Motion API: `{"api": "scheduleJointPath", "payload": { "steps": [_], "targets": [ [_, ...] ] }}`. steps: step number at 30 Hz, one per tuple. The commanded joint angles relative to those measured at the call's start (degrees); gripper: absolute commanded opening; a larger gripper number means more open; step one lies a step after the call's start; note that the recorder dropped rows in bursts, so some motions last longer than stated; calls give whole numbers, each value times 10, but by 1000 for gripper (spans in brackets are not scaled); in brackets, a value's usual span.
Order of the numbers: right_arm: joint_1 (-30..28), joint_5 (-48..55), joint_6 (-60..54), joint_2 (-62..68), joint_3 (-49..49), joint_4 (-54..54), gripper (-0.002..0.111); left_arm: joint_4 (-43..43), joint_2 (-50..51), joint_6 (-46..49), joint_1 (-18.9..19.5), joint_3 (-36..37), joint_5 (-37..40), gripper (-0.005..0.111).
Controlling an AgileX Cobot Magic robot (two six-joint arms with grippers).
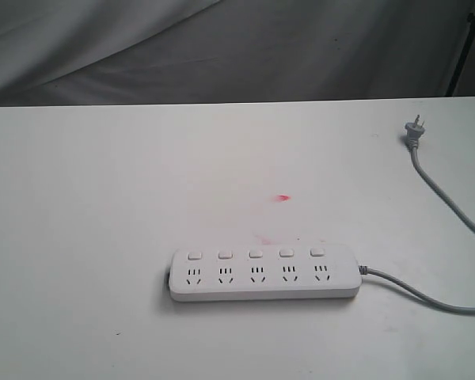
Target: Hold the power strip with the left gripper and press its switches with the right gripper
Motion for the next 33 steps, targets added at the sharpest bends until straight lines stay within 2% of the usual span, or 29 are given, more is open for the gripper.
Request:
{"api": "scheduleJointPath", "payload": {
  "steps": [1, 7, 14, 33],
  "targets": [
    [2, -1, 1, -3, 2, -5, 0, -19, 16, 52, 54, 15, 73, 0],
    [2, -1, 1, -3, 2, -5, 0, -19, 55, 91, 87, 36, 112, 0],
    [2, -1, 1, -3, 2, -5, 0, -12, 85, 91, 87, 42, 153, 0],
    [2, -1, 1, -3, 2, -5, 0, 3, 88, 90, 87, 42, 153, 0]
  ]
}}
